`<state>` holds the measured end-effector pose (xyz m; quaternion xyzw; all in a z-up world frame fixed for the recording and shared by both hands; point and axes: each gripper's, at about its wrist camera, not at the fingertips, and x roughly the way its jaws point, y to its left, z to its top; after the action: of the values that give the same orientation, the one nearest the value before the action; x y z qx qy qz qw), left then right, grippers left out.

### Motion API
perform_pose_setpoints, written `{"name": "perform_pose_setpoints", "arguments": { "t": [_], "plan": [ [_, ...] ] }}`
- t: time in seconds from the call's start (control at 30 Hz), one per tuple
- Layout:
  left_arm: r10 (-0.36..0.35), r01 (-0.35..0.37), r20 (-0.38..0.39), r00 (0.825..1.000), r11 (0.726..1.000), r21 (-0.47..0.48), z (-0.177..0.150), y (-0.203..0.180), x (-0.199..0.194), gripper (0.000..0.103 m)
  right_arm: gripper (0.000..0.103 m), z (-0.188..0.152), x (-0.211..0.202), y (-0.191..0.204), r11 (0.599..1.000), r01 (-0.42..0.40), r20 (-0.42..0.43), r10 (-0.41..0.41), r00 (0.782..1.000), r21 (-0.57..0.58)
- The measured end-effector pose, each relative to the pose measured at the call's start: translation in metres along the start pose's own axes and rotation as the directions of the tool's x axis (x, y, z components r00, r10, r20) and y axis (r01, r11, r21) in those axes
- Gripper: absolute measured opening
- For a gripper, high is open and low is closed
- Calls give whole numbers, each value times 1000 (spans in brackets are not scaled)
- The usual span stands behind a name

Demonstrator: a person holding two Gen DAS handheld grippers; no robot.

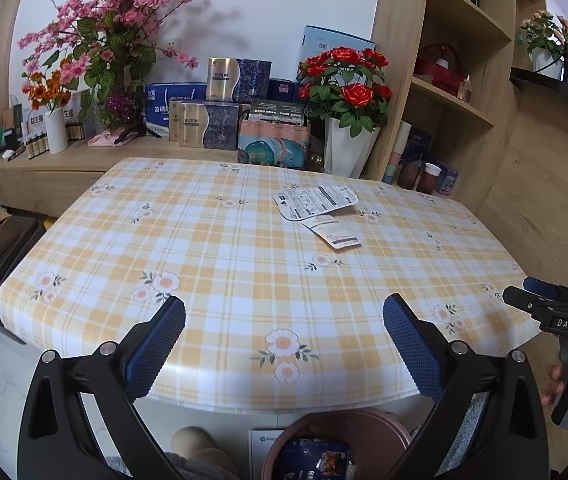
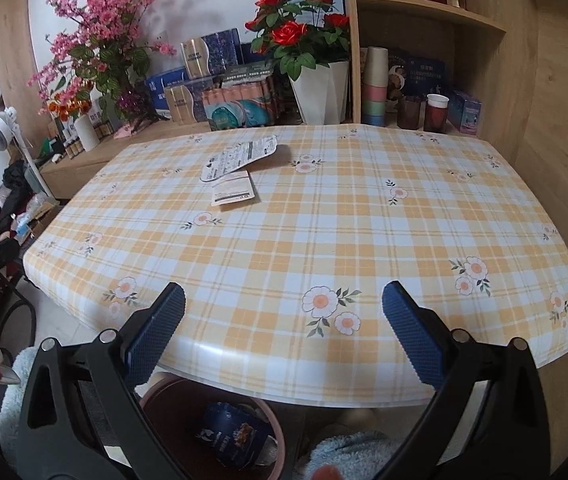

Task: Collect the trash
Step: 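Move both grippers back over the table toward the paper cards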

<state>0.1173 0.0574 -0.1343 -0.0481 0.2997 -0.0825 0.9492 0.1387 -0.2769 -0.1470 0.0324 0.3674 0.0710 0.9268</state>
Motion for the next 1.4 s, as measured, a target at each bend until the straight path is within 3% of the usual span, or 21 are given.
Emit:
{"name": "perform_pose_setpoints", "arguments": {
  "t": [0.33, 0.73, 1.17, 1.4],
  "plan": [
    [23, -23, 10, 1000, 998, 53, 31, 11, 45, 97, 97, 27, 61, 1, 998, 28, -60, -31, 998, -52],
    [-3, 3, -4, 1000, 998, 57, 59, 27, 111, 97, 97, 64, 137, 10, 993, 44, -128, -58, 990, -113],
    [-5, 5, -47, 999, 1000, 0, 61, 61, 155, 97, 97, 106, 214, 51, 978, -81, -167, 49, 985, -190],
    [-9, 7, -59, 998, 999, -32, 65, 77, 170, 97, 97, 124, 269, 86, 967, -154, -260, 99, 960, -202]
  ]
}}
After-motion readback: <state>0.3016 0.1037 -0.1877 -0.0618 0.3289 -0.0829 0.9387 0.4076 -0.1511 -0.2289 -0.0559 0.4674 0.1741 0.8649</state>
